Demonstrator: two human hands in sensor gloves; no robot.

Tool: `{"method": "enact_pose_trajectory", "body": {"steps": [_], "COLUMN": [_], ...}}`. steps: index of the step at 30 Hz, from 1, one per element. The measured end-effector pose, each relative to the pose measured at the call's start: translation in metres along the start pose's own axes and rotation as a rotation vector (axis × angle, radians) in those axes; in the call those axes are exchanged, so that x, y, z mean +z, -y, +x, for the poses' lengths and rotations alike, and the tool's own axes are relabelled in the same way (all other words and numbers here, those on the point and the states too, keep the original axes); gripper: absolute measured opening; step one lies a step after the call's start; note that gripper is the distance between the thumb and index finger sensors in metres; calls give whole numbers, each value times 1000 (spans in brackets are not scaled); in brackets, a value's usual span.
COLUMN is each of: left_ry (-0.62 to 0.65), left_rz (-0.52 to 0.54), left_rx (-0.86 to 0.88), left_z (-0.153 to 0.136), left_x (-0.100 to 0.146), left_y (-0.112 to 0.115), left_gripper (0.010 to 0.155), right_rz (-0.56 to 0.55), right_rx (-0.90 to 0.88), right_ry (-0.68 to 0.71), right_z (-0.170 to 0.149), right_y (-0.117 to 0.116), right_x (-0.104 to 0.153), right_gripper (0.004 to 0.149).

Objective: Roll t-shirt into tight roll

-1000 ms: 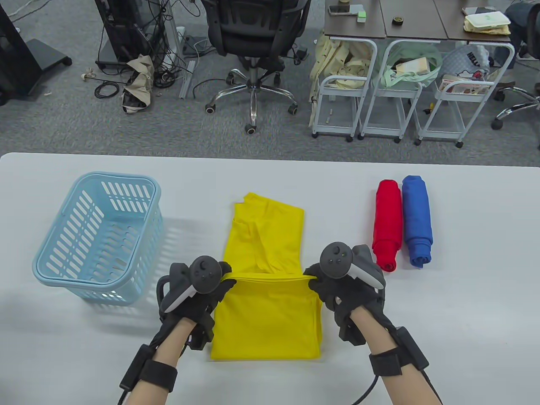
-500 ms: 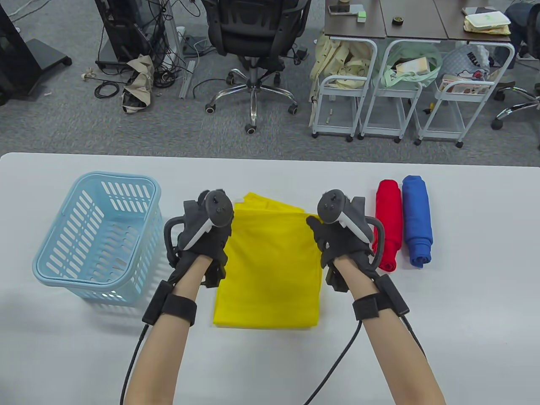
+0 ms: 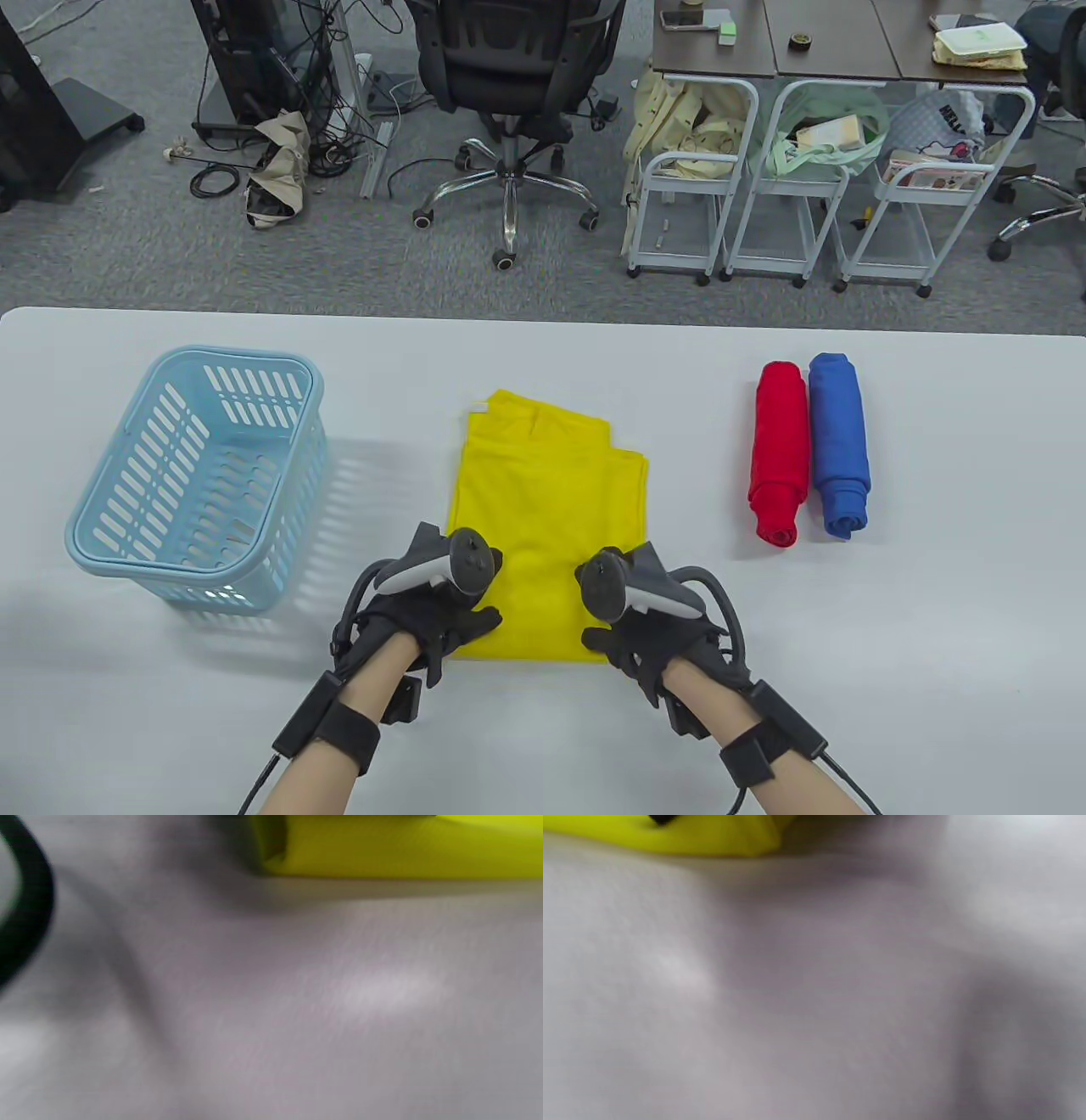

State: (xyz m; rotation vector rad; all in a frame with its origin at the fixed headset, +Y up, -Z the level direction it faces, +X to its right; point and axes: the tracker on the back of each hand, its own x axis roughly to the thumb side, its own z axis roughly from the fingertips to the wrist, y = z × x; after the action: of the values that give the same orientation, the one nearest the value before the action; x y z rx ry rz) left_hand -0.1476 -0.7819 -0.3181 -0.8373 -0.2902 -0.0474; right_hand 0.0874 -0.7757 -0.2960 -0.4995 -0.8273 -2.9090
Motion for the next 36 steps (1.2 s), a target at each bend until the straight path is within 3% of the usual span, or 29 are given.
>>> {"method": "enact_pose_trajectory", "body": {"steps": [5,8,10,12,15,20,28,31,34,36], "left_ry": [-35,78,189,190,147,207,171,146,147,162], "left_rz": [168,287,250,182,247,407,408,413,489,482], "left_rx": [-108,-47,89,66,-93,-142,-277,-294,-327,-288], "left_z": [15,18,21,27,33,42,50,53,55,53], "left_x": [27,44,42,35,40,60,52,51,51,50], "left_y": [-1,4,19,30,24,17,23,23,20,18], "left_gripper": [71,72,71,71,71,74,71,63,45,43], "right_rz": [70,31,-45,-43,-50,-87,-125,-140,-128,-119], "right_rx": [-16,-61,-141,-125,59,83,48,43,-9,-35], "right_ry": [-49,-23,55,86,42,19,36,37,53,62], "right_z": [-17,-25,-28,-26,-20,-21,-22,-24,-29,-33], "right_y": [-1,4,3,-3,-12,-7,-8,-5,-3,-1], "right_x": [22,43,55,56,50,56,51,51,52,54], "right_gripper": [77,78,74,69,72,73,57,44,43,43]}}
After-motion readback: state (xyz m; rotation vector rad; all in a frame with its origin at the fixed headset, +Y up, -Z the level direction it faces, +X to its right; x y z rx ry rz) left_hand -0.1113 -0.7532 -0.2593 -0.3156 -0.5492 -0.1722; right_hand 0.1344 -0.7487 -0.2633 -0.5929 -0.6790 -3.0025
